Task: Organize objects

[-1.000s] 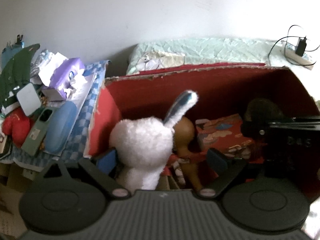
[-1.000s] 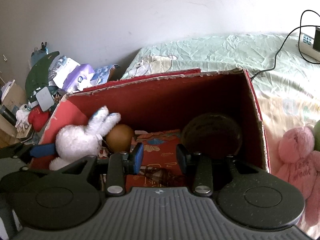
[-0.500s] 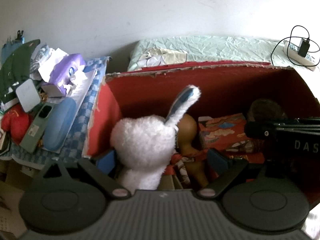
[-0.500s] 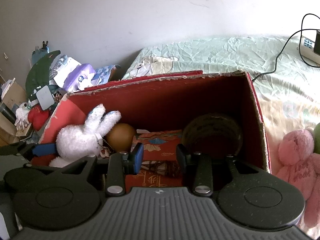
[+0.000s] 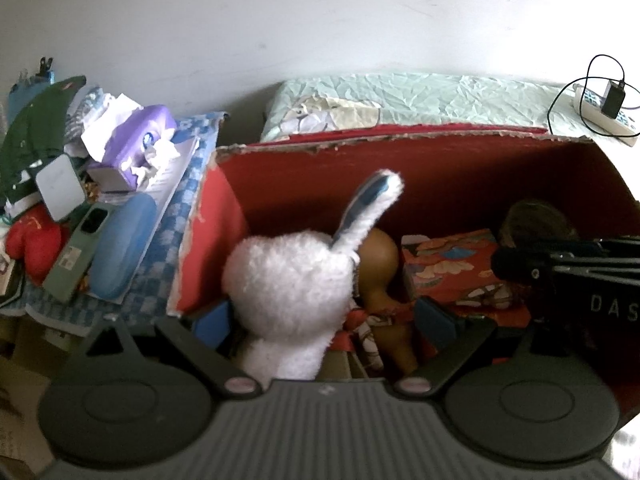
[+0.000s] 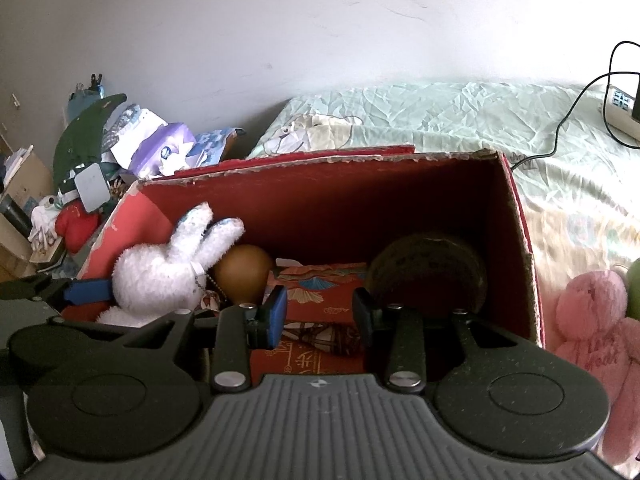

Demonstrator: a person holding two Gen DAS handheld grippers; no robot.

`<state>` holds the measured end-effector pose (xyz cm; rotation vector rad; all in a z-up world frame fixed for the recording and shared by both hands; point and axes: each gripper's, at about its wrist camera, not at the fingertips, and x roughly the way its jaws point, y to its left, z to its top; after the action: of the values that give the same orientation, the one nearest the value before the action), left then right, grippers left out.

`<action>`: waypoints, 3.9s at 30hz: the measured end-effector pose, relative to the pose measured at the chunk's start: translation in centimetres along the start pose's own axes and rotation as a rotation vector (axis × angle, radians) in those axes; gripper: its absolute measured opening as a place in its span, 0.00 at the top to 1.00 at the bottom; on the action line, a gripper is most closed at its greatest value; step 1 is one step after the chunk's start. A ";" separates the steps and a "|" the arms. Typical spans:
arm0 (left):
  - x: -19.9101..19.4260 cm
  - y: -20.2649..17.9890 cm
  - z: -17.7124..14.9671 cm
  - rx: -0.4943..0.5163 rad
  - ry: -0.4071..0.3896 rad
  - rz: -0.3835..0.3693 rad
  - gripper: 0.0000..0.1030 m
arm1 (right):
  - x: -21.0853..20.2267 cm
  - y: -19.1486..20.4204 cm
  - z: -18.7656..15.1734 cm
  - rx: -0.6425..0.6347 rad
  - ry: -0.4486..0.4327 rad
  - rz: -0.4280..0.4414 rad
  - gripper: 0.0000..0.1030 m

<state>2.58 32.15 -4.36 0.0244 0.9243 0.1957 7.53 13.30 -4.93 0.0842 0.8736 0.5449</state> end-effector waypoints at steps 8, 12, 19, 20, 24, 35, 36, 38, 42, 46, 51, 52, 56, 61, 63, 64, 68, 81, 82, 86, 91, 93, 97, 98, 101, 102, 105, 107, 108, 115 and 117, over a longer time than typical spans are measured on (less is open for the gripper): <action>0.0 -0.1 0.0 0.005 -0.006 0.016 0.08 | 0.0 0.3 -0.2 -0.022 -0.007 -0.018 0.61; -0.1 -0.2 -0.1 0.008 -0.008 0.020 0.08 | 0.0 0.5 -0.3 -0.026 -0.012 -0.025 0.61; -0.1 -0.3 -0.1 0.012 -0.010 0.028 0.08 | 0.0 0.5 -0.3 -0.026 -0.009 -0.025 0.61; -0.1 -0.3 -0.1 0.011 -0.010 0.030 0.08 | 0.0 0.4 -0.3 -0.027 -0.010 -0.026 0.61; -0.2 -0.3 -0.2 0.012 -0.012 0.036 0.08 | 0.0 0.5 -0.3 -0.030 -0.014 -0.030 0.61; -0.5 -0.7 -0.4 0.012 -0.038 0.060 0.08 | -0.2 0.1 -0.3 0.005 -0.021 -0.024 0.60; -0.7 -0.8 -0.4 0.017 -0.042 0.066 0.08 | -0.3 0.1 -0.3 0.010 -0.031 -0.019 0.60; -1.4 -1.0 -0.4 0.025 -0.057 0.078 0.08 | -0.6 -0.2 -0.4 0.022 -0.036 0.008 0.59; -4.2 -1.3 -0.3 0.021 -0.112 0.094 0.07 | -2.1 -1.5 -0.7 0.114 -0.051 0.107 0.59; -6.8 -1.5 -0.4 -0.015 -0.143 0.074 0.05 | -4.7 -1.8 -0.7 0.119 -0.089 0.185 0.57; -9.3 -3.9 -0.4 0.001 -0.162 0.055 0.05 | -7.7 -3.3 -0.9 0.136 -0.133 0.229 0.55; -9.6 -4.6 -0.3 0.006 -0.155 0.046 0.05 | -8.3 -3.8 -0.9 0.145 -0.134 0.232 0.55; -10.4 -6.9 0.1 0.006 -0.138 0.005 0.05 | -10.2 -6.3 -1.1 0.166 -0.150 0.227 0.53; -11.5 -10.6 0.5 0.014 -0.141 -0.034 0.05 | -12.8 -9.6 -1.7 0.191 -0.175 0.206 0.53; -12.0 -12.4 0.7 0.026 -0.146 -0.060 0.05 | -13.8 -10.7 -2.0 0.189 -0.188 0.188 0.53; -12.2 -13.2 0.8 0.034 -0.148 -0.071 0.05 | -14.4 -11.4 -2.2 0.186 -0.196 0.178 0.53; -12.9 -16.7 0.9 0.062 -0.158 -0.116 0.04 | -16.4 -14.0 -3.0 0.182 -0.218 0.135 0.53; -12.5 -26.3 0.3 0.117 -0.125 -0.341 0.03 | -21.2 -23.2 -6.0 0.263 -0.256 0.000 0.53; -12.1 -26.9 0.2 0.118 -0.112 -0.380 0.03 | -21.3 -23.8 -6.2 0.275 -0.254 -0.008 0.53; -10.3 -29.0 -0.4 0.095 -0.042 -0.509 0.01 | -21.7 -25.5 -6.8 0.291 -0.248 -0.042 0.52; -8.0 -30.7 -0.5 0.013 0.050 -0.552 0.01 | -21.4 -27.1 -7.2 0.301 -0.225 -0.059 0.51; -7.3 -31.2 -0.3 -0.009 0.056 -0.553 0.01 | -21.1 -27.4 -7.3 0.299 -0.212 -0.070 0.50; -6.2 -32.3 -0.1 -0.013 0.073 -0.565 0.01 | -20.4 -28.2 -7.2 0.308 -0.190 -0.061 0.47; -5.9 -32.5 0.0 -0.014 0.076 -0.571 0.02 | -20.3 -28.3 -7.0 0.308 -0.186 -0.058 0.44; -5.2 -33.2 0.2 -0.019 0.087 -0.573 0.02 | -19.6 -28.7 -6.6 0.306 -0.176 -0.056 0.42; -4.9 -33.4 0.3 -0.018 0.098 -0.586 0.02 | -19.2 -29.0 -6.4 0.307 -0.169 -0.054 0.42; -4.4 -34.2 0.4 0.006 0.105 -0.605 0.08 | -17.9 -29.8 -6.0 0.335 -0.143 -0.033 0.42; -3.9 -34.8 0.5 0.027 0.114 -0.604 0.16 | -17.1 -30.1 -5.8 0.347 -0.124 -0.010 0.42; -3.4 -34.9 0.5 0.029 0.128 -0.617 0.16 | -16.7 -30.2 -5.7 0.349 -0.116 -0.009 0.41; -1.9 -35.2 1.0 0.020 0.163 -0.669 0.21 | -14.7 -30.4 -4.9 0.327 -0.083 0.011 0.40; -1.6 -35.1 1.0 0.018 0.168 -0.677 0.21 | -14.4 -30.1 -4.6 0.298 -0.079 0.020 0.40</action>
<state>7.98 -2.59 -6.11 -0.2895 1.0527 -0.4442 9.31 -20.29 -6.38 0.3842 0.8727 0.4241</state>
